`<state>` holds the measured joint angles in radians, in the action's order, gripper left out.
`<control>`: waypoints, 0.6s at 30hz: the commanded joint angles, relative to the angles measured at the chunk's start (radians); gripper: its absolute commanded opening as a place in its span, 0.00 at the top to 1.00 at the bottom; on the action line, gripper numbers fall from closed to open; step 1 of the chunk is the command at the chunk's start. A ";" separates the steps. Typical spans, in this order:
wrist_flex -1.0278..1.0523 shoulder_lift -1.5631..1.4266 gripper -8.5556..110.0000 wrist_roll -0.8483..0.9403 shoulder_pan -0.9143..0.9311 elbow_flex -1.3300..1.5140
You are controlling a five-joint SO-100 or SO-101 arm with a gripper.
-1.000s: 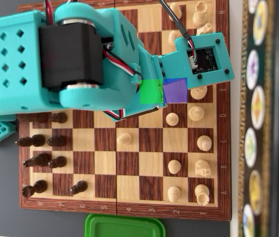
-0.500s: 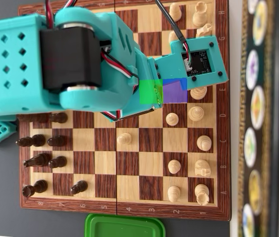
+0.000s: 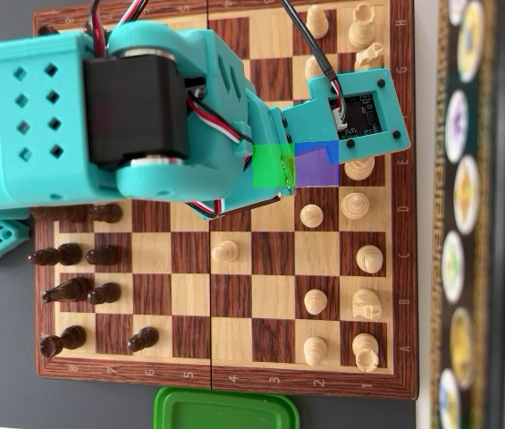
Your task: Play chess
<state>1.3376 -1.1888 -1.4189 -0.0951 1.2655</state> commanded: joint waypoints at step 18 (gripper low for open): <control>-0.008 -0.060 0.82 -0.008 -0.009 -0.012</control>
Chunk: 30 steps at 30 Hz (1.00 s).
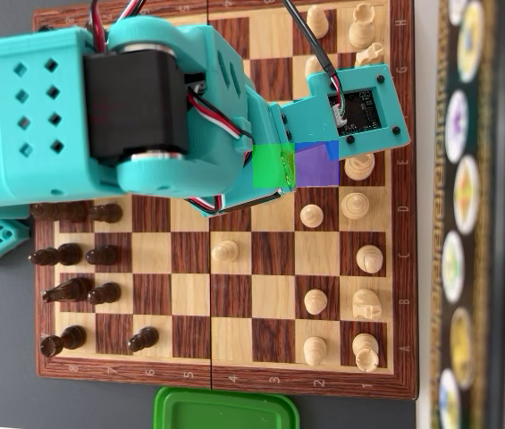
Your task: Play chess
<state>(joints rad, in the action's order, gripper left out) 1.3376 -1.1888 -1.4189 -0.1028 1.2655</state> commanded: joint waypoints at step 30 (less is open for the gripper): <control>-0.003 -0.055 0.86 -0.006 0.005 -0.012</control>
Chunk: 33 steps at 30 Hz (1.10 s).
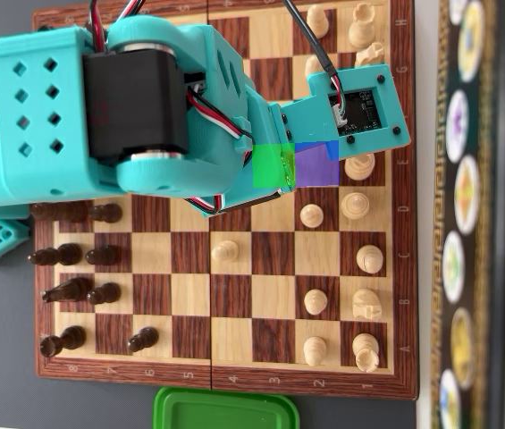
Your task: Play chess
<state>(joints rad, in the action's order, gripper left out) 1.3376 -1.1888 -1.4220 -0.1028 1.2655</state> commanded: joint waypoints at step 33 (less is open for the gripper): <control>-0.003 -0.066 0.84 0.037 0.000 -0.044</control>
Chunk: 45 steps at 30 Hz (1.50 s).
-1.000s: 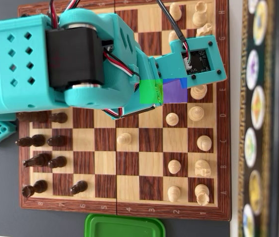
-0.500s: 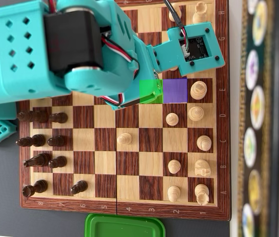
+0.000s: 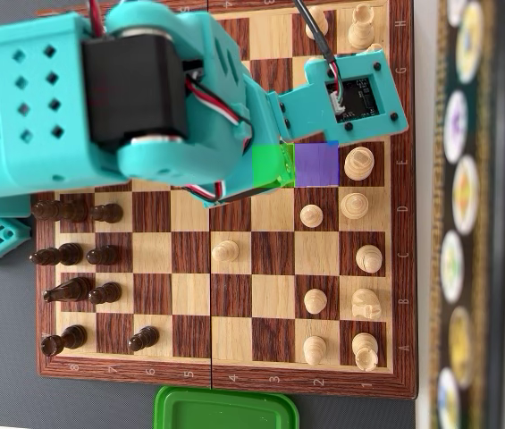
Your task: Play chess
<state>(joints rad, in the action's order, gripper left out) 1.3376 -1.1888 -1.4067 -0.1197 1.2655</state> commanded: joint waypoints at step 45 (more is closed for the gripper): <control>-0.009 -0.098 0.84 0.021 -0.028 -0.041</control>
<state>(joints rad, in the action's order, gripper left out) 1.3376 -1.2395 -1.3806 -0.1442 1.2655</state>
